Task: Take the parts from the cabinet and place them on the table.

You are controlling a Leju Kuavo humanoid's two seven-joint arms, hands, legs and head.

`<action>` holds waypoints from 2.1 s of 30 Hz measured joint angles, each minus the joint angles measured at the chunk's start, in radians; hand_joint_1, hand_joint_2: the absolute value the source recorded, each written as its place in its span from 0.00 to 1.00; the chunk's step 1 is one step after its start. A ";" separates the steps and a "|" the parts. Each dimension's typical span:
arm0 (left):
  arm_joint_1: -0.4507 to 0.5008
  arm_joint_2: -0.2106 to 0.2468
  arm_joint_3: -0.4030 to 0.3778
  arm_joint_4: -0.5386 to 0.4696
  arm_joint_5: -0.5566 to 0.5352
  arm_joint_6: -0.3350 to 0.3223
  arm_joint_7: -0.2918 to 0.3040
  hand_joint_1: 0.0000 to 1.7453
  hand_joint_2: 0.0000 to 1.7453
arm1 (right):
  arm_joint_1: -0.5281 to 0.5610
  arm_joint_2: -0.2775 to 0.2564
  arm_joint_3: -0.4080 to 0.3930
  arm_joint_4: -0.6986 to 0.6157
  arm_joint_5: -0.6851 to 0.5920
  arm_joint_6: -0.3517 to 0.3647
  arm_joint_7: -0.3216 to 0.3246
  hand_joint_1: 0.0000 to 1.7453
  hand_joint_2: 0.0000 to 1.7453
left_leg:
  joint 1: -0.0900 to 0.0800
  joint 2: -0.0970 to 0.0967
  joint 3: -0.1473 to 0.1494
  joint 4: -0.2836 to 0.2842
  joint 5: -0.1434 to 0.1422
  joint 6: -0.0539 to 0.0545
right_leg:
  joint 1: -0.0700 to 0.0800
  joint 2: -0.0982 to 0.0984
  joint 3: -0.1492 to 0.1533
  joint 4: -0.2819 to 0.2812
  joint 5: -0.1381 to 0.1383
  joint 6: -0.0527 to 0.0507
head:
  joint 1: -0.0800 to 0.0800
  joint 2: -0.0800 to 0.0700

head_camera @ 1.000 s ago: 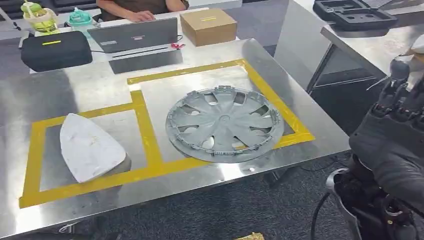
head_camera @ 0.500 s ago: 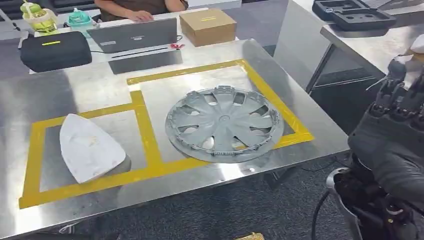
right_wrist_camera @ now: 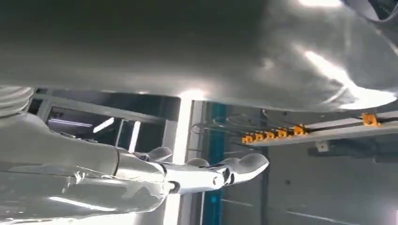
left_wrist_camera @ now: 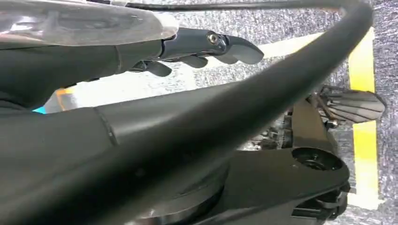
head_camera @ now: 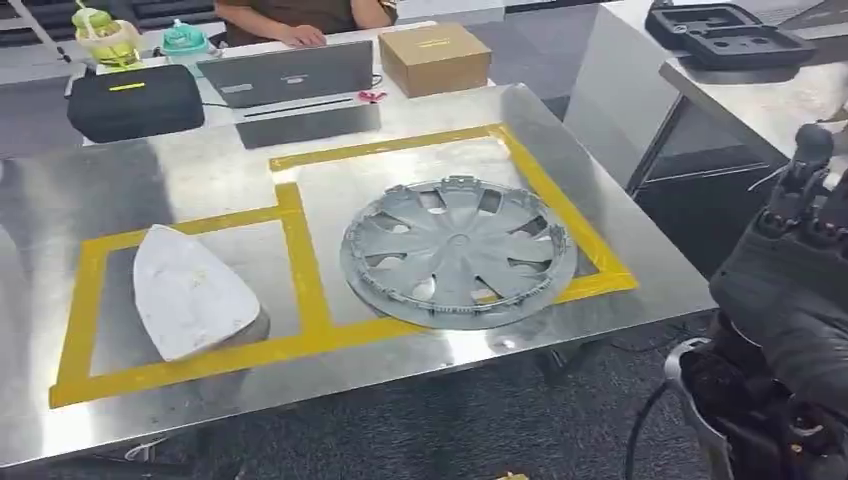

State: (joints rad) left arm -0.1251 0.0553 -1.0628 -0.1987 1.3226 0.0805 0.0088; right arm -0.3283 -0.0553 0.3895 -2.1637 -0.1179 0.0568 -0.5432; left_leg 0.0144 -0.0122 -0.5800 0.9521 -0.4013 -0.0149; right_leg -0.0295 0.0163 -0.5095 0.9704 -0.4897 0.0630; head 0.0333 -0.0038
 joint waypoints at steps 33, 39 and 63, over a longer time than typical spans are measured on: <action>-0.006 0.000 0.000 0.001 0.003 -0.002 0.011 0.00 0.00 | 0.002 0.000 -0.001 0.008 -0.003 0.003 0.000 0.00 0.00 | -0.024 0.020 -0.033 -0.010 0.049 0.005 | 0.005 -0.008 0.058 -0.016 -0.029 -0.020 | -0.035 0.000; -0.002 -0.003 0.000 0.001 0.003 -0.002 0.012 0.00 0.00 | 0.000 0.000 0.000 0.008 -0.003 0.003 -0.002 0.00 0.00 | -0.011 0.018 -0.131 0.247 -0.175 -0.021 | 0.017 -0.020 -0.005 -0.018 0.031 -0.081 | -0.062 0.000; -0.005 -0.007 0.000 0.001 0.004 -0.002 0.011 0.00 0.00 | 0.002 0.000 -0.005 0.008 -0.003 0.003 -0.003 0.00 0.00 | -0.030 0.027 -0.005 -0.039 0.045 0.025 | 0.029 -0.017 0.100 -0.058 -0.011 -0.047 | -0.036 0.000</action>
State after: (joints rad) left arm -0.1298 0.0484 -1.0628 -0.1976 1.3268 0.0782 0.0202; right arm -0.3258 -0.0549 0.3849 -2.1561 -0.1213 0.0603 -0.5459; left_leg -0.0157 0.0145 -0.5847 0.9129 -0.3559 0.0101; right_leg -0.0002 -0.0008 -0.4095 0.9124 -0.5010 0.0160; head -0.0027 -0.0038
